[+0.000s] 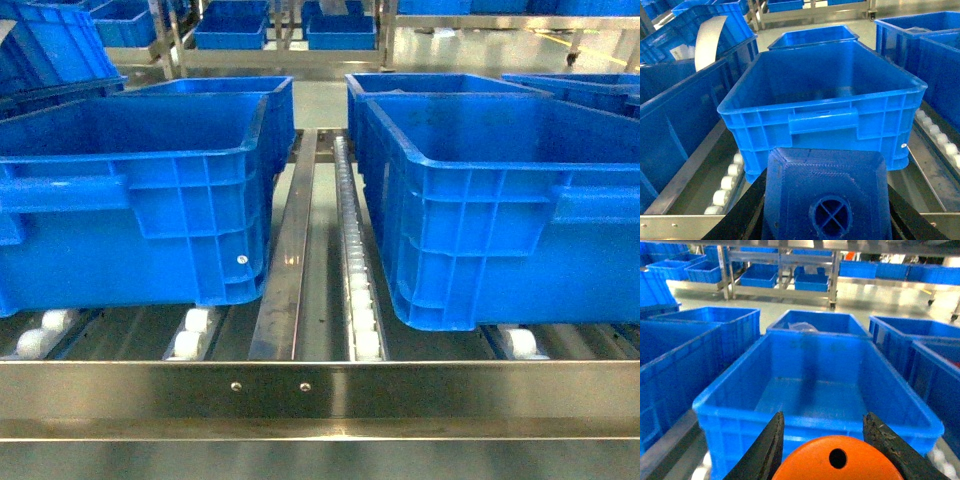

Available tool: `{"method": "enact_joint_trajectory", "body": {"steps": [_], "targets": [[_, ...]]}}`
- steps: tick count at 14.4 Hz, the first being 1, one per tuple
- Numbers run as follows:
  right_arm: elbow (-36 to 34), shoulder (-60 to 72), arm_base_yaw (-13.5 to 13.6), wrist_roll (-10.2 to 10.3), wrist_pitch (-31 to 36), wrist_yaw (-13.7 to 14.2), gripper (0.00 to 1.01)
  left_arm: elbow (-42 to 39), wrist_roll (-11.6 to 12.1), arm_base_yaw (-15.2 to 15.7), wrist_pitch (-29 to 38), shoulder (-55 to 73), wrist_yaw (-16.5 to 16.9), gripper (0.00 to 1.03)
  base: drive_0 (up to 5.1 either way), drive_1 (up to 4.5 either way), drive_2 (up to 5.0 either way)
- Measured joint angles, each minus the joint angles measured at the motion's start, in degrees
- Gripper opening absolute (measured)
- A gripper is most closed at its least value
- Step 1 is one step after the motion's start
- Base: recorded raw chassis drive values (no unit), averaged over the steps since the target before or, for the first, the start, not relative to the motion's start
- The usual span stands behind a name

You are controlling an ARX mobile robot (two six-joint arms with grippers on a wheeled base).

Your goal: Sort blue parts and orange caps into right shelf containers

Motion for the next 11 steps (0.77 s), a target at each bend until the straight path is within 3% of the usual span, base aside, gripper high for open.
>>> {"method": "enact_joint_trajectory", "body": {"steps": [2, 3, 4, 5, 6, 7, 8, 9, 10, 11], "targets": [[6.67, 9.46, 0.42, 0.20, 5.14, 1.77, 0.41, 0.00, 0.02, 0.00, 0.00, 0.00, 0.00, 0.44, 0.0, 0.00, 0.0], [11.91, 16.04, 0.68, -0.28, 7.21, 4.17, 0.44, 0.00, 0.00, 0.00, -0.02, 0.00, 0.00, 0.44, 0.0, 0.00, 0.0], [17.53, 22.05, 0.68, 0.24, 5.92, 3.80, 0.55, 0.00, 0.00, 0.00, 0.02, 0.00, 0.02, 0.44, 0.0, 0.00, 0.0], [19.89, 26.49, 1.22, 0.07, 8.92, 5.97, 0.68, 0.00, 0.00, 0.00, 0.00, 0.00, 0.00, 0.44, 0.0, 0.00, 0.0], [17.31, 25.16, 1.99, 0.35, 9.55, 6.54, 0.79, 0.00, 0.00, 0.00, -0.02, 0.00, 0.02, 0.44, 0.0, 0.00, 0.0], [11.74, 19.67, 3.74, -0.85, 13.31, 8.00, 0.92, 0.00, 0.00, 0.00, -0.02, 0.00, 0.02, 0.44, 0.0, 0.00, 0.0], [5.05, 10.25, 6.40, -4.04, 14.82, 8.74, 0.99, 0.00, 0.00, 0.00, 0.00, 0.00, 0.02, 0.44, 0.0, 0.00, 0.0], [-1.36, 3.93, 8.31, -6.43, 12.55, 8.87, 0.98, 0.07, -0.09, -0.09, -0.74, 0.07, -0.59, 0.44, 0.0, 0.00, 0.0], [-5.70, 1.27, 9.22, -6.49, 8.74, 9.88, 0.98, 3.19, -2.56, -3.17, -9.46, 2.56, -9.99, 0.44, 0.0, 0.00, 0.0], [-9.25, -0.20, 10.47, -6.29, 6.56, 11.63, 0.98, 6.45, -4.87, -4.52, -11.58, 6.43, -19.04, 0.44, 0.0, 0.00, 0.0]]}}
